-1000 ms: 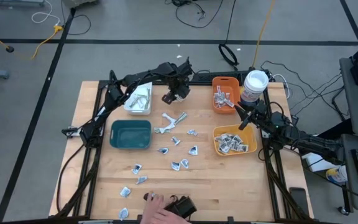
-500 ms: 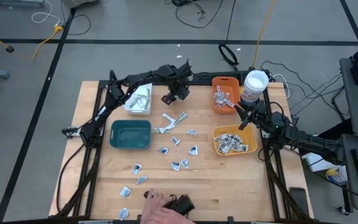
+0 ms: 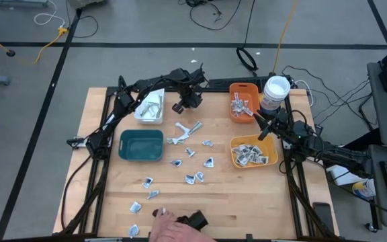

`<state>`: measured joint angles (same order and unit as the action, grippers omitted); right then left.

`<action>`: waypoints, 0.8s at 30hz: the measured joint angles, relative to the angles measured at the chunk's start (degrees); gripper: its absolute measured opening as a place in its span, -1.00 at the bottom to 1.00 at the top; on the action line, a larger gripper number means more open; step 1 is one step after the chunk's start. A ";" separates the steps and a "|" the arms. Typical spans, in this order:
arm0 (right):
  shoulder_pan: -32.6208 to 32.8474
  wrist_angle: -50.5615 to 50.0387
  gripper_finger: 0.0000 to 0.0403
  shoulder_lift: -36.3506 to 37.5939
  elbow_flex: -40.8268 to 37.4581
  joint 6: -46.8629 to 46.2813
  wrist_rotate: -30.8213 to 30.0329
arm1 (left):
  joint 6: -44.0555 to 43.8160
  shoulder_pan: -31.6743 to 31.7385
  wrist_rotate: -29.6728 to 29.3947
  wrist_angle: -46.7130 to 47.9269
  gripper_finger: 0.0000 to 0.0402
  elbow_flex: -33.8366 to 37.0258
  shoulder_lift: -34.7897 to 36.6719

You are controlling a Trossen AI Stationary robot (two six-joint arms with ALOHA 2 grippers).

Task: Pick & Place First Aid Supplies
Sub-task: Put the bandage into the white bin

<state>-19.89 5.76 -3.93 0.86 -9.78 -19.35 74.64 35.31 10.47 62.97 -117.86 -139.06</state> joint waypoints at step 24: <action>-0.01 0.00 -0.41 0.01 -0.02 0.00 0.00 | -55.03 -1.68 -6.34 0.82 -0.99 0.13 8.14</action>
<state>-19.90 5.76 -3.92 0.84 -9.78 -19.36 19.62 33.63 4.13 63.79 -117.74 -130.92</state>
